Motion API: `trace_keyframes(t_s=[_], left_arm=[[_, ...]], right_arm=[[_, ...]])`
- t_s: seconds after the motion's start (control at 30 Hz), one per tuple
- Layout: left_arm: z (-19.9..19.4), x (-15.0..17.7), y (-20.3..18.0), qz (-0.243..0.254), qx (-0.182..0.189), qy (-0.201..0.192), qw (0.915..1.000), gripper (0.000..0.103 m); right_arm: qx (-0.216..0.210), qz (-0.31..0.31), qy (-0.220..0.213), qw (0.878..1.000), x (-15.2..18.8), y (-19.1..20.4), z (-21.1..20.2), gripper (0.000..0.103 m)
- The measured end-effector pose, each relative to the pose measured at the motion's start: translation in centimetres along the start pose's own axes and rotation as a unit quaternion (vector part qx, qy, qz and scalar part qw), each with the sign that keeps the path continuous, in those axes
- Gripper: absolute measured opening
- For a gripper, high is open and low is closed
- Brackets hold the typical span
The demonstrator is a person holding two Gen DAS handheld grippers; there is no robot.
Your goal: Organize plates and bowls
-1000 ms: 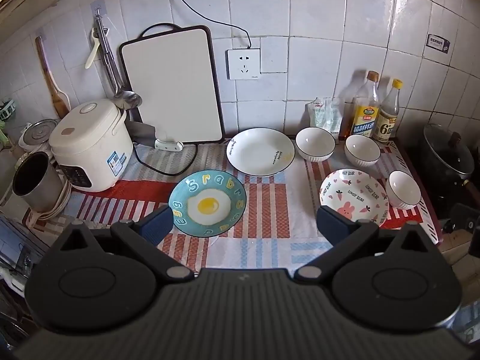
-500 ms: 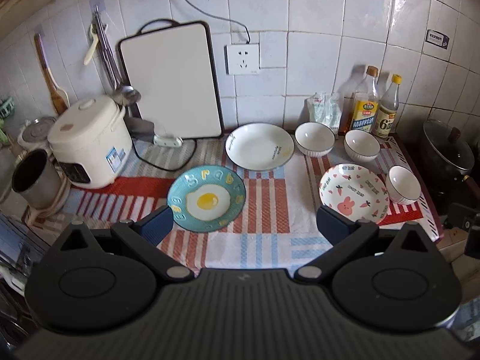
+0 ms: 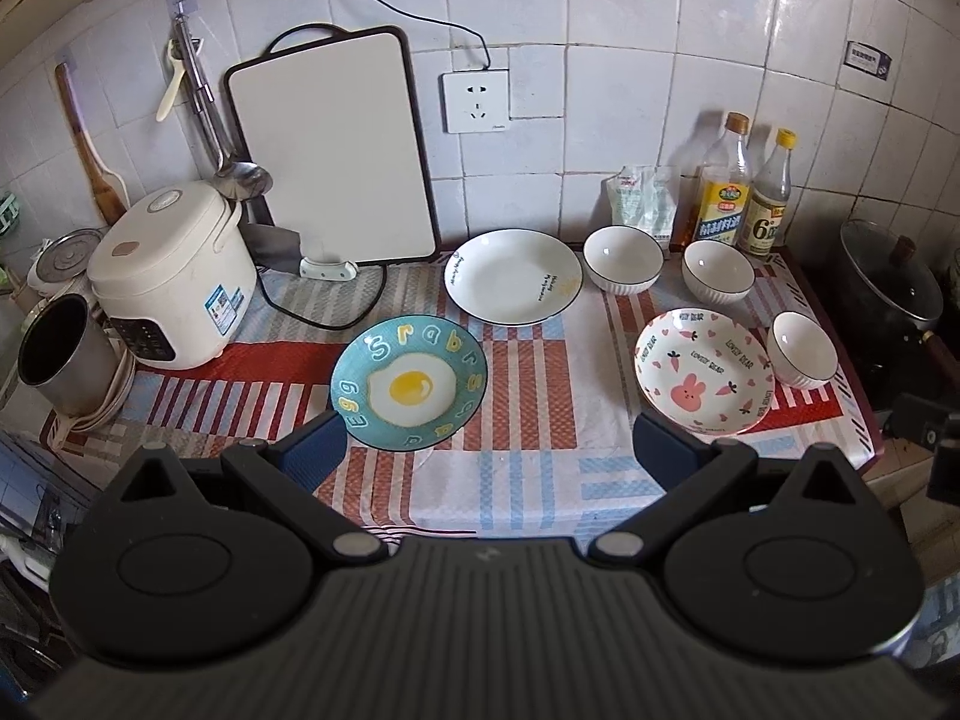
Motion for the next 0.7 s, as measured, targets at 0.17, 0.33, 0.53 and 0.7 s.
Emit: trace_keyframes(t_s=[0.17,0.33,0.53,0.7], left_arm=[[-0.01,0.28,-0.13,-0.009,0.004,-0.002,1.0,0.103],[-0.12,0.43,0.18,-0.019,0.002,-0.015,0.9997,0.103],[-0.08,0.41,0.16,-0.014,-0.005,-0.032,0.9994,0.103],[0.12,0.24,0.12,-0.01,-0.007,-0.034,0.9993,0.103]], right_arm=[[0.004,-0.009,-0.001,1.0,-0.17,0.12,0.16,0.103],[0.005,-0.016,-0.004,1.0,-0.25,0.16,0.27,0.103],[0.007,-0.025,-0.006,1.0,-0.5,0.3,0.4,0.103],[0.005,-0.022,-0.003,1.0,-0.41,0.28,0.64,0.103]])
Point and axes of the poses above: each gripper's, at about its wrist camera, not at the fingertips, and z roughly the way its jaws point, y to its left, x to its underside, the point moved 1 cm from there along z, roughly the way its jaws point, and after that the axes turned 14 degrees about -y, right-handed, at the moved point
